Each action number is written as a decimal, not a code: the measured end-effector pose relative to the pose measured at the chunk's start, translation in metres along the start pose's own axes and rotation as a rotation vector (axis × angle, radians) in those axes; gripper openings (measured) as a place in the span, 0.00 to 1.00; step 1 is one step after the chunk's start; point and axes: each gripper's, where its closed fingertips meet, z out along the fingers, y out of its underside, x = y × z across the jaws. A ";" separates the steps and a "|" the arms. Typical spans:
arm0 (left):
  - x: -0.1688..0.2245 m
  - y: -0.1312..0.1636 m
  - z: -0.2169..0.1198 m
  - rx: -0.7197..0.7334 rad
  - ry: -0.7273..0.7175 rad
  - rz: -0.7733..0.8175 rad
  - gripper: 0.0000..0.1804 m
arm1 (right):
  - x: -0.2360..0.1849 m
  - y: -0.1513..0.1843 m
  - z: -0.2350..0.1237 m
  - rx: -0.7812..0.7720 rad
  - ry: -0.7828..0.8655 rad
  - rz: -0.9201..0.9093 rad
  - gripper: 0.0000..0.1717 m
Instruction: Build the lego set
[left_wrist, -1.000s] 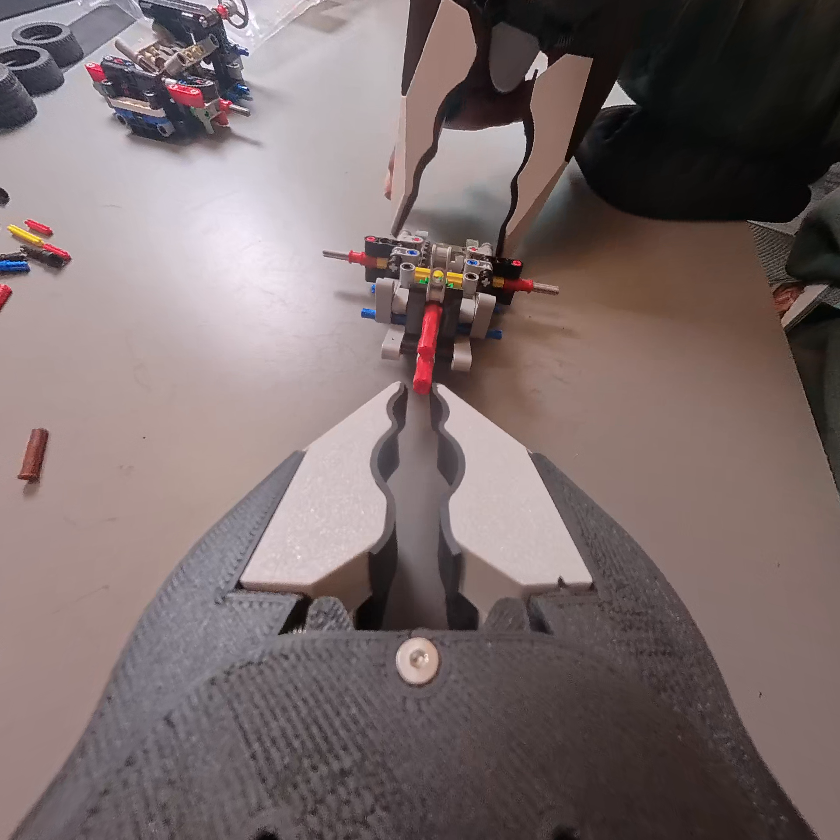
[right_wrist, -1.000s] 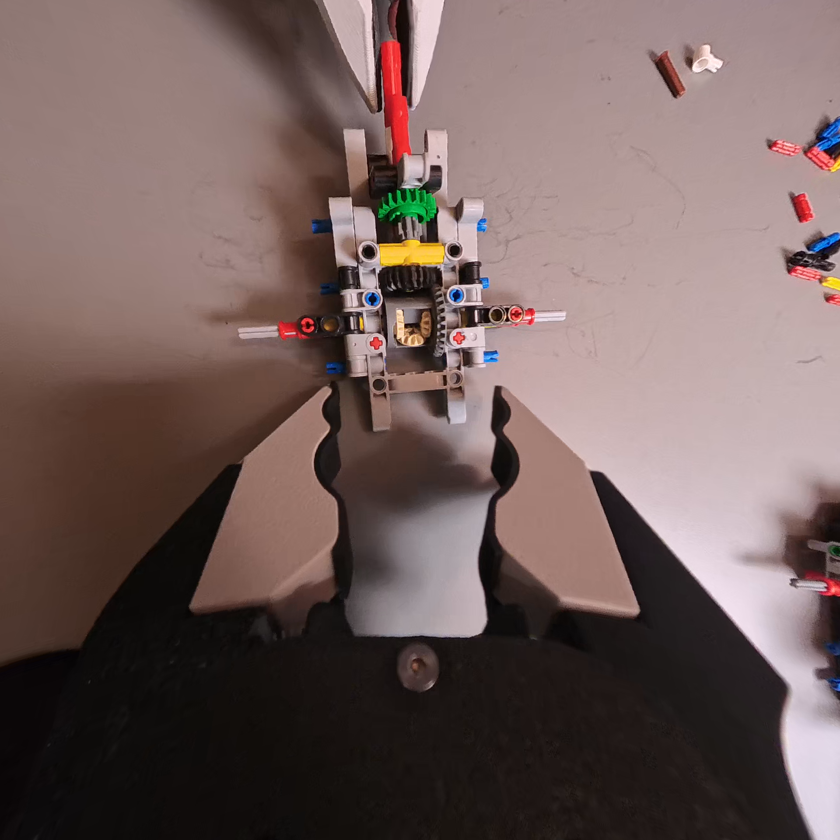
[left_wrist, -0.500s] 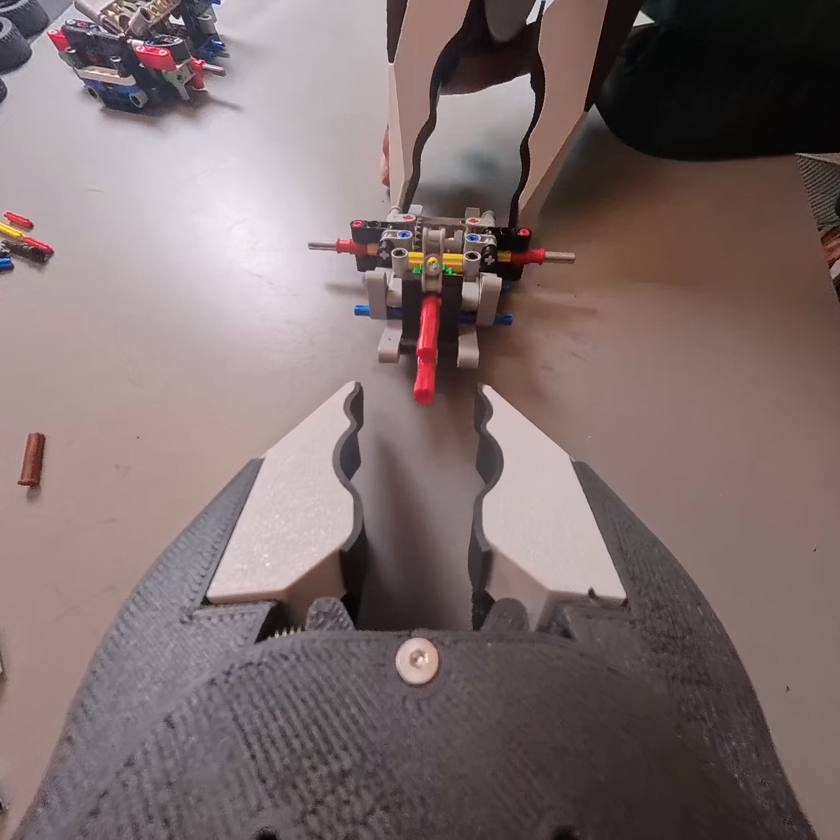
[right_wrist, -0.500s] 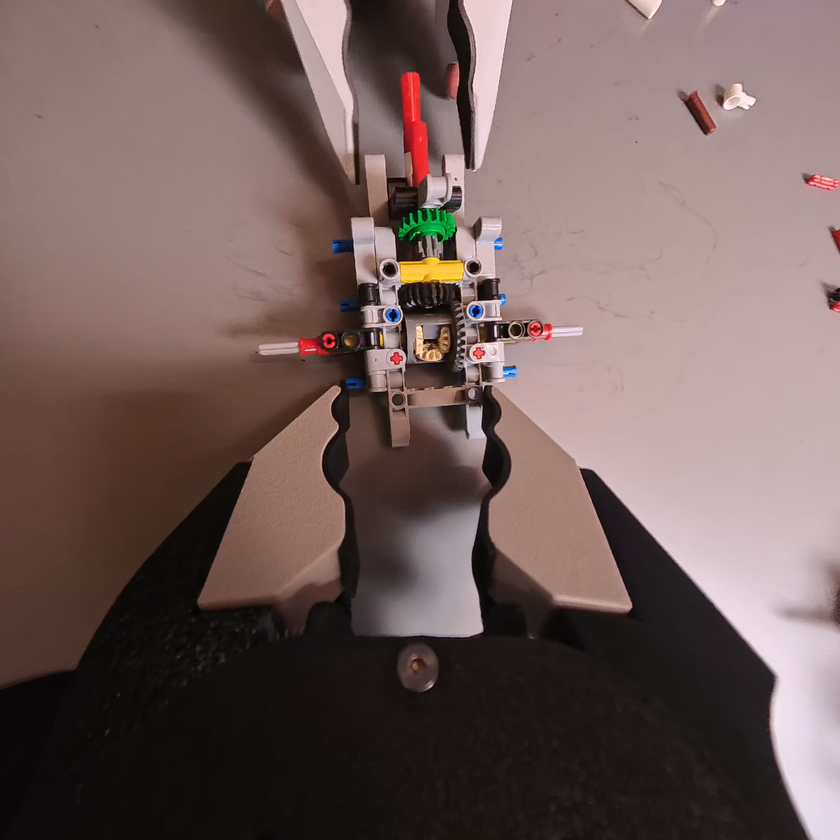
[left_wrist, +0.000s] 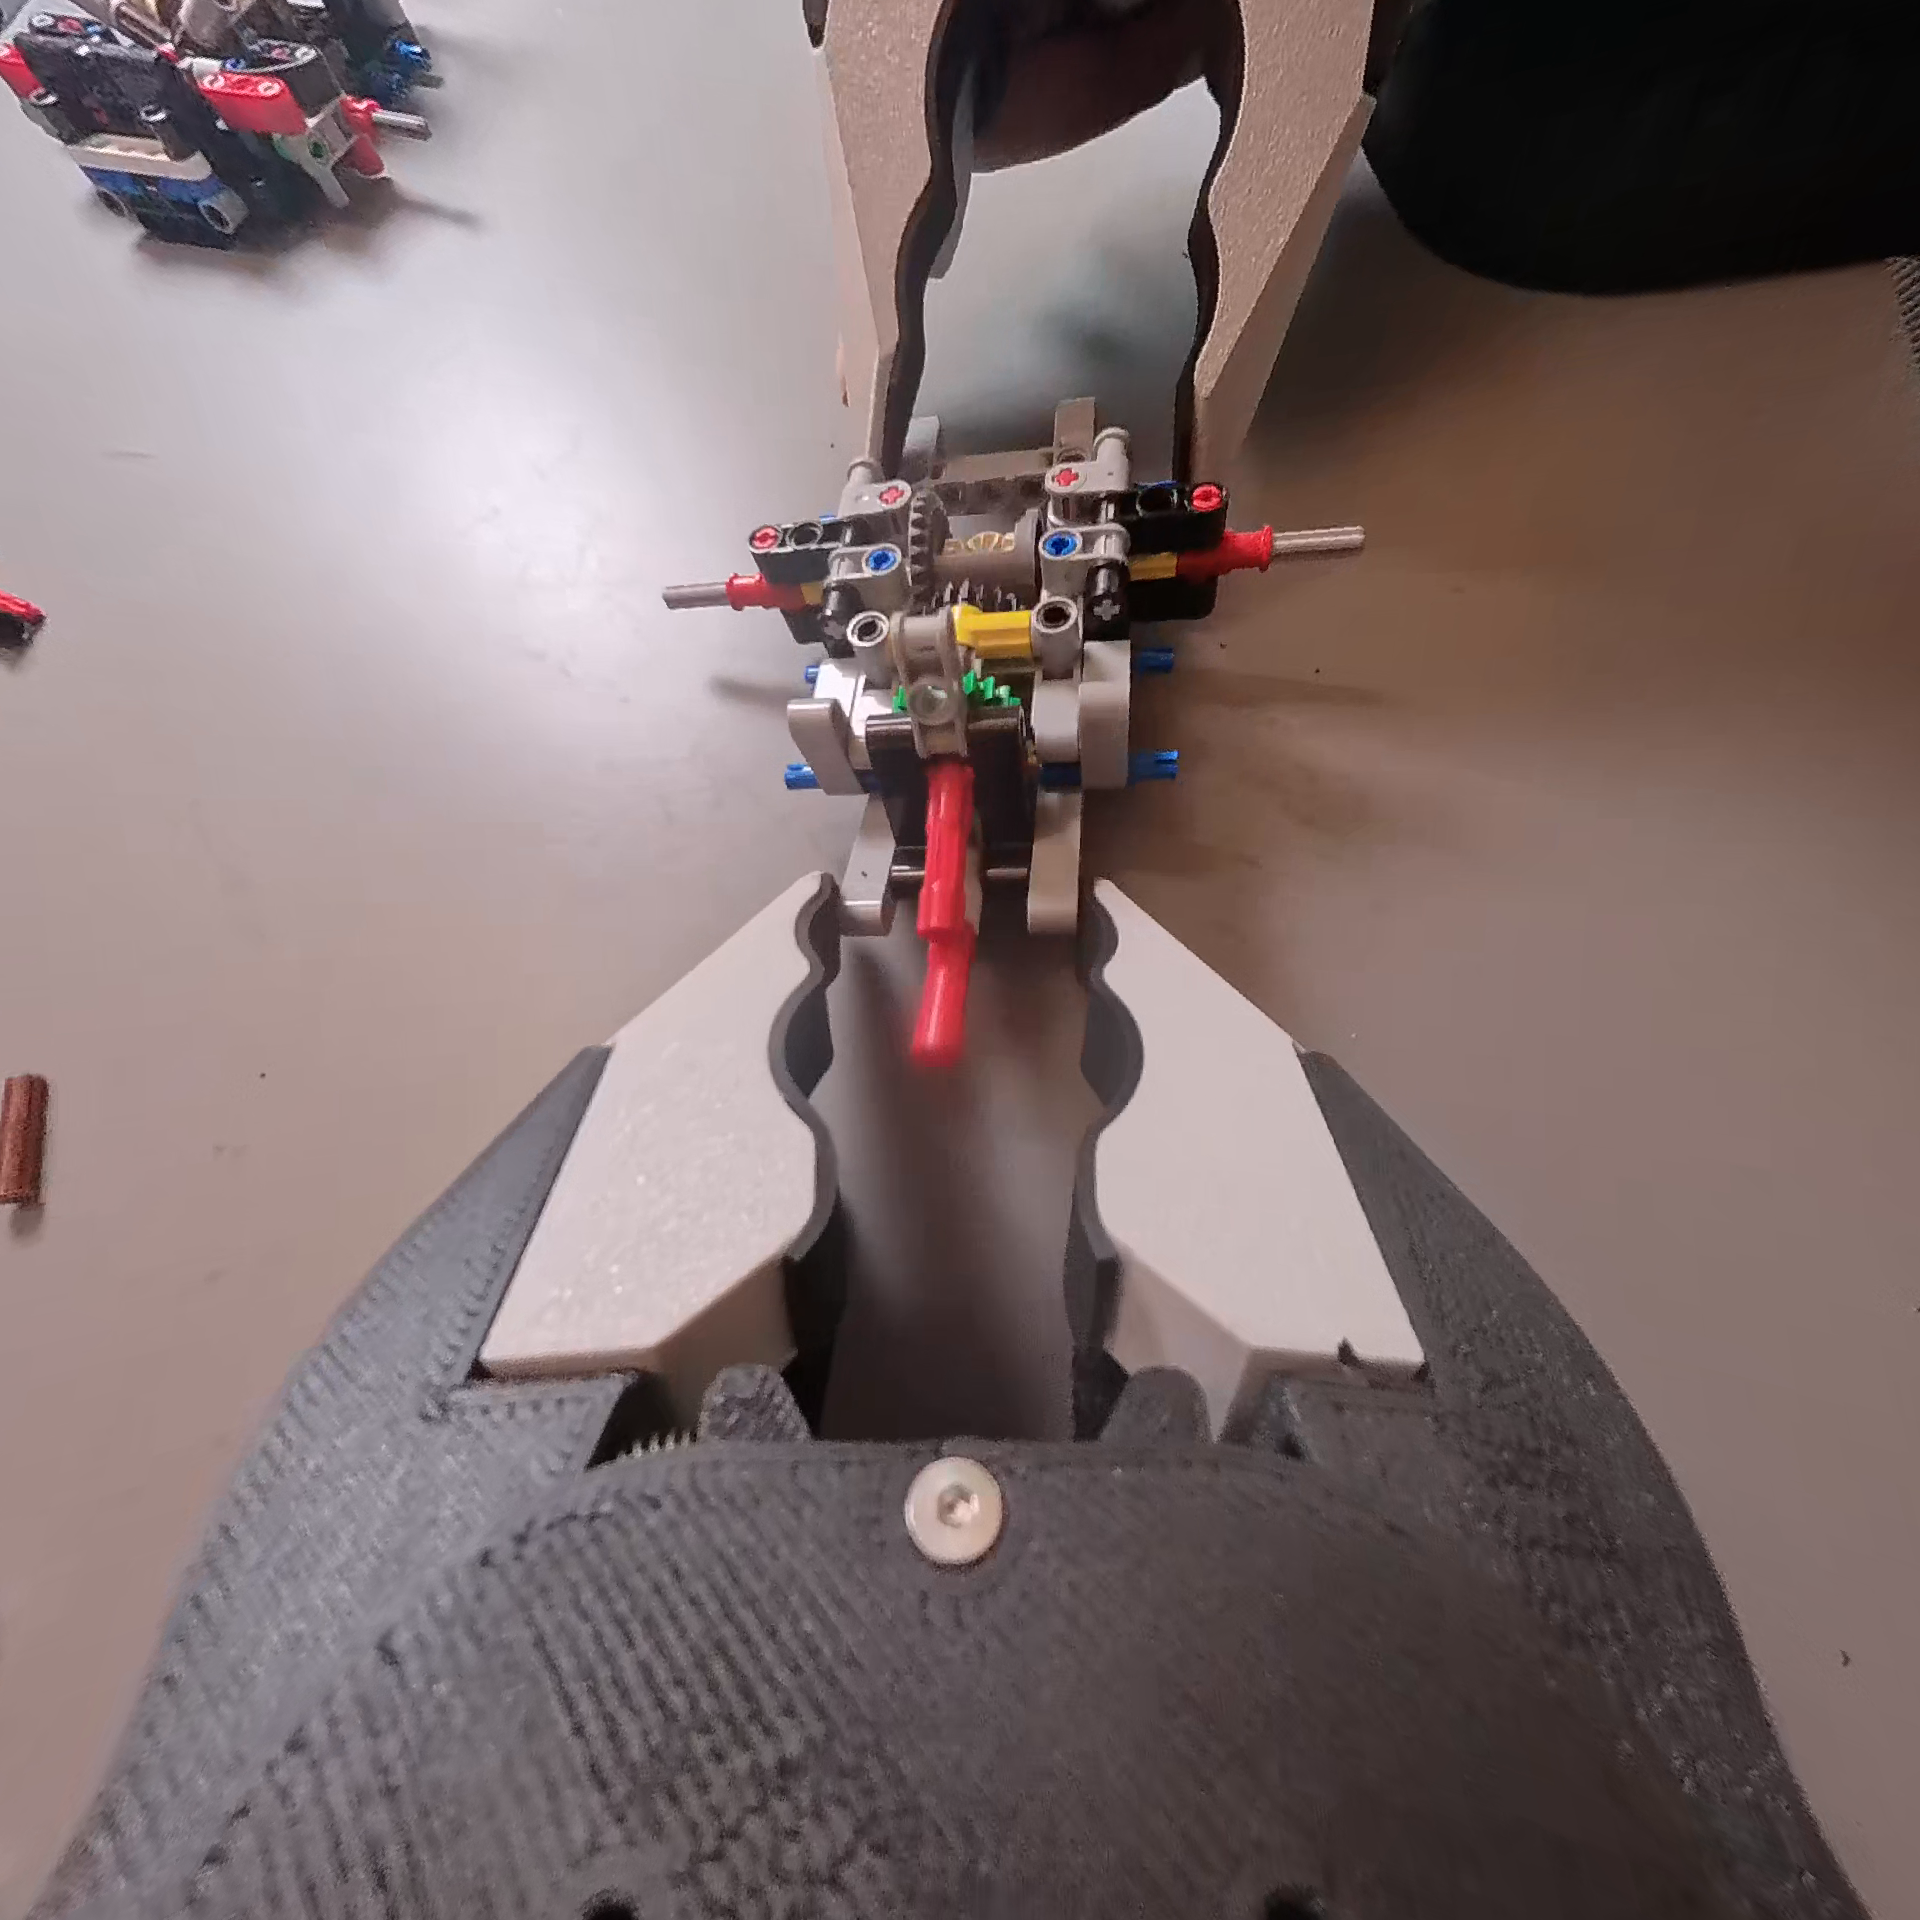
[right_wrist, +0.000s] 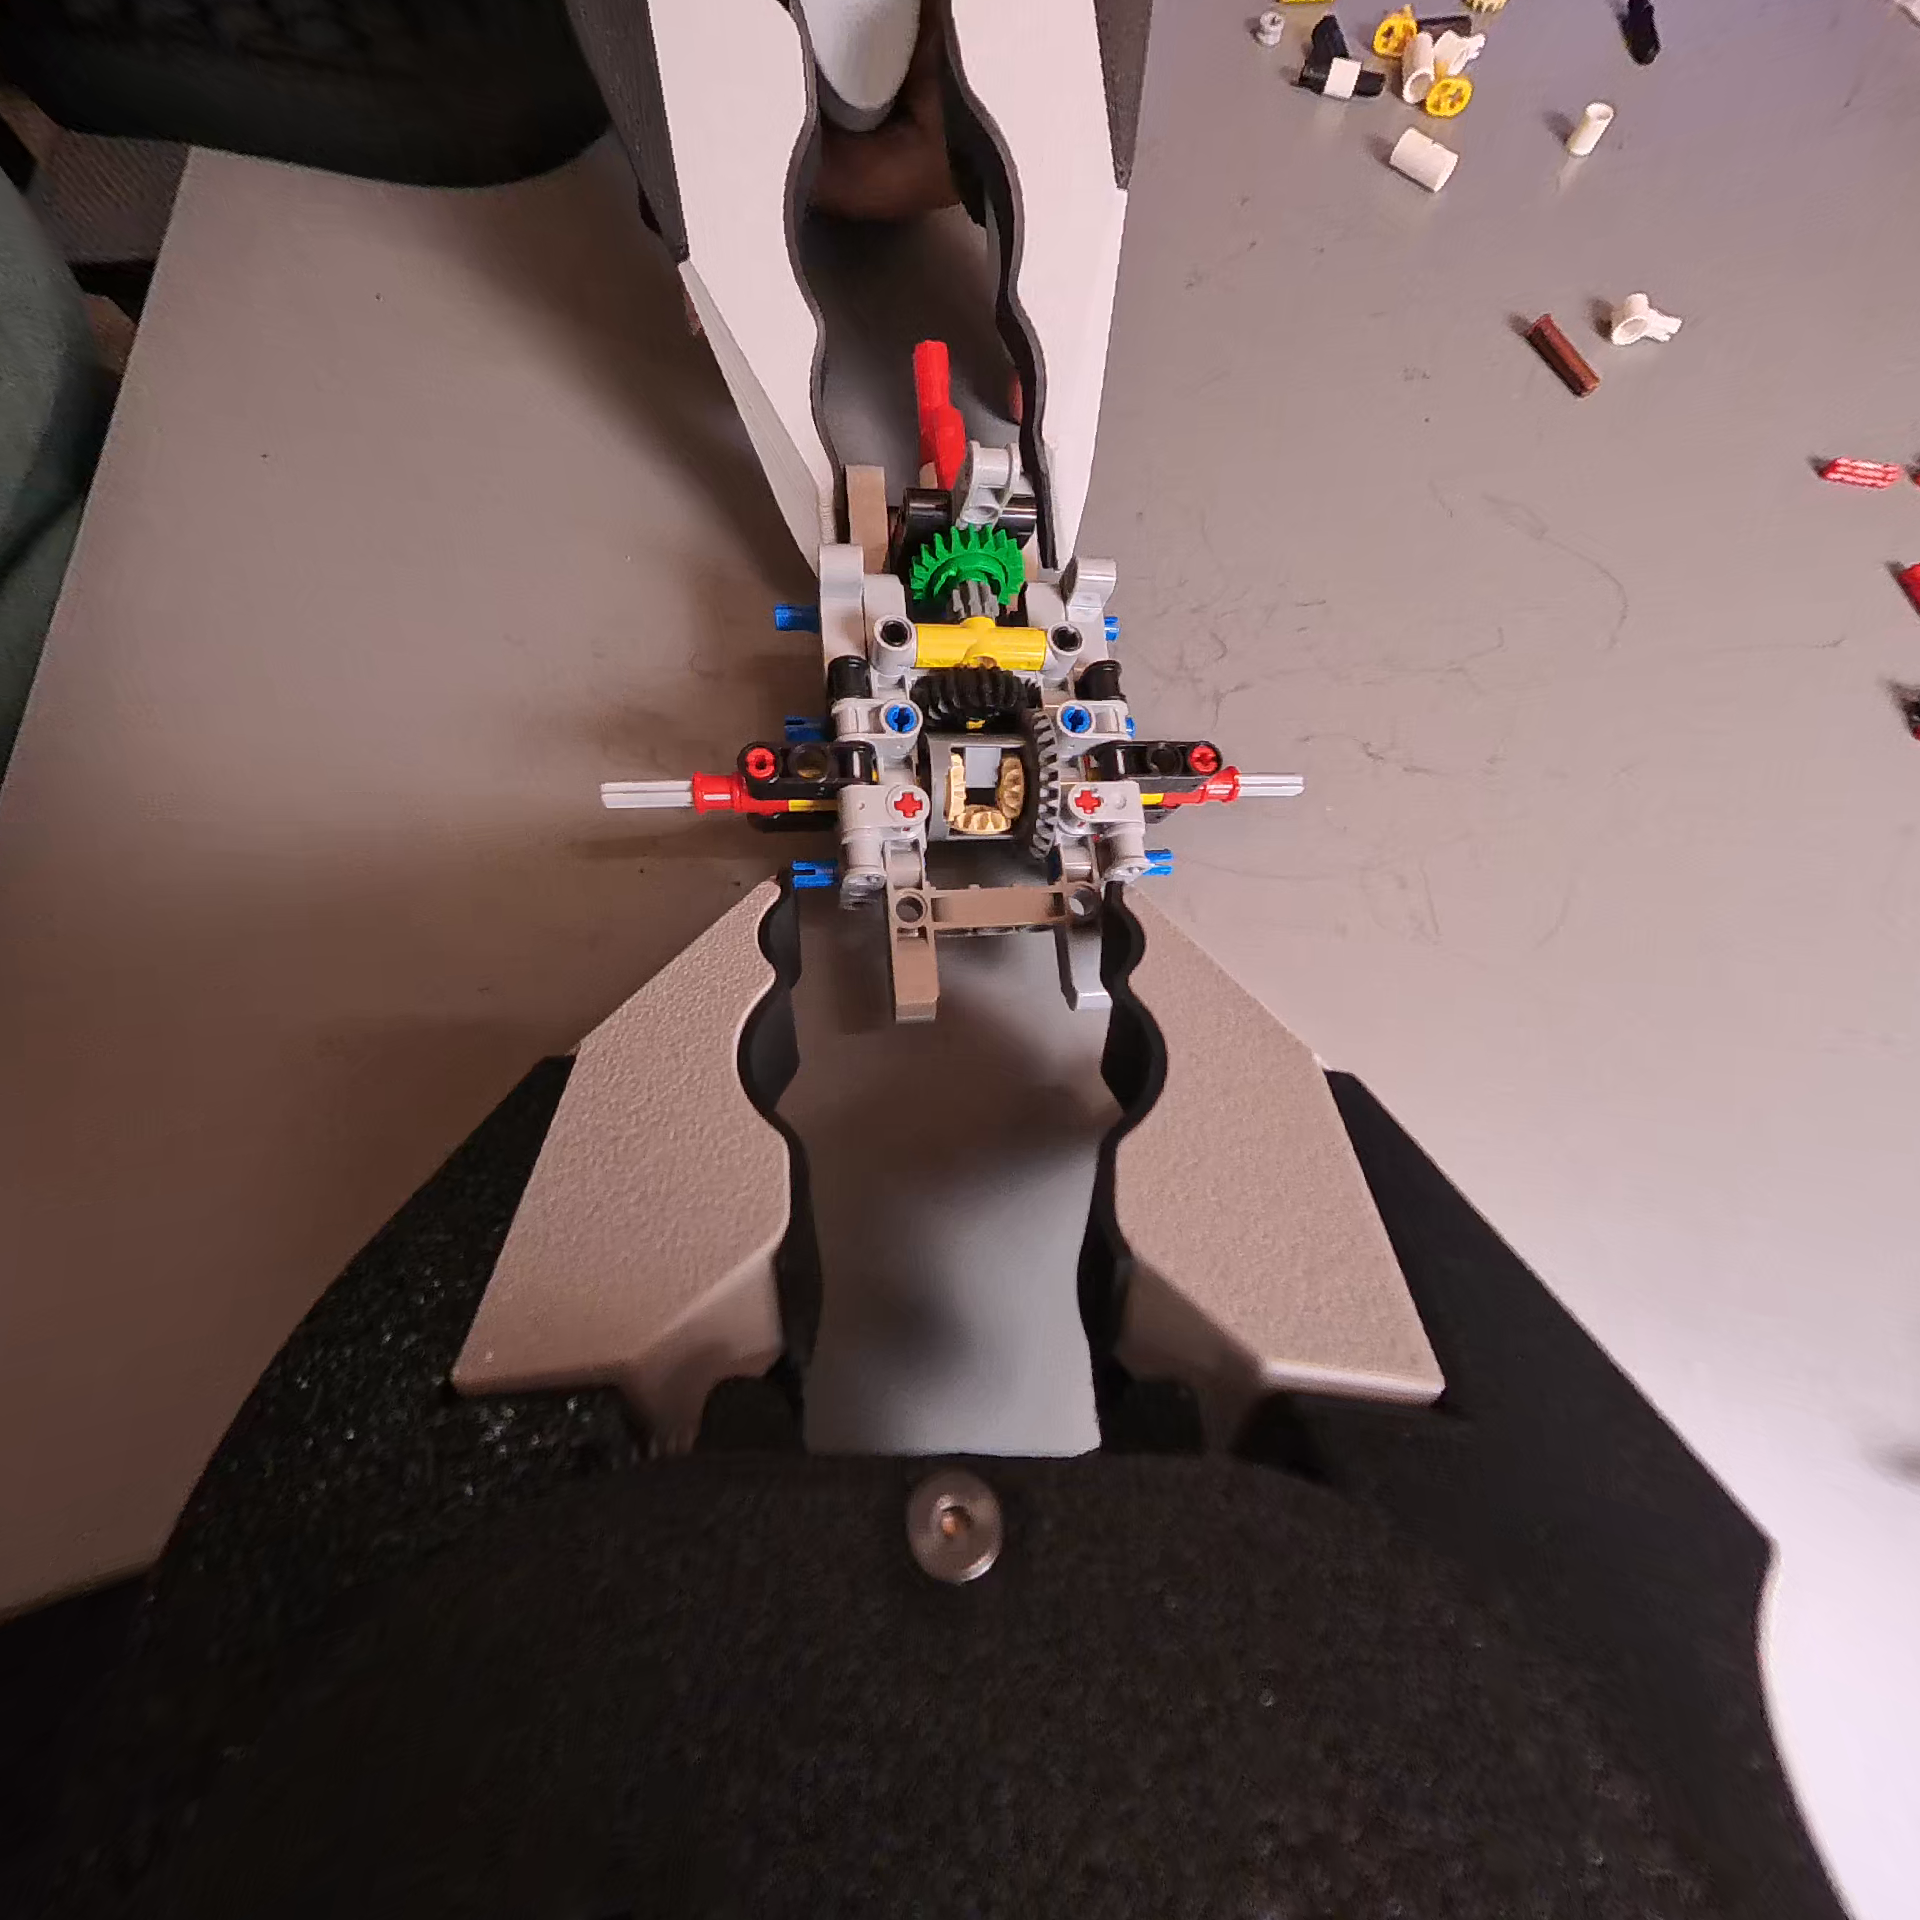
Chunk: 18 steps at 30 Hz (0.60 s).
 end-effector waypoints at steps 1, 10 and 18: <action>0.000 -0.001 0.000 0.003 -0.001 -0.002 0.25 | 0.000 0.001 0.000 0.000 0.001 0.000 0.33; -0.004 -0.012 -0.004 0.075 -0.035 0.033 0.24 | 0.002 0.007 0.004 -0.020 0.024 -0.019 0.33; -0.006 -0.018 -0.009 0.126 -0.027 0.038 0.24 | 0.004 0.006 0.007 -0.038 0.057 -0.050 0.41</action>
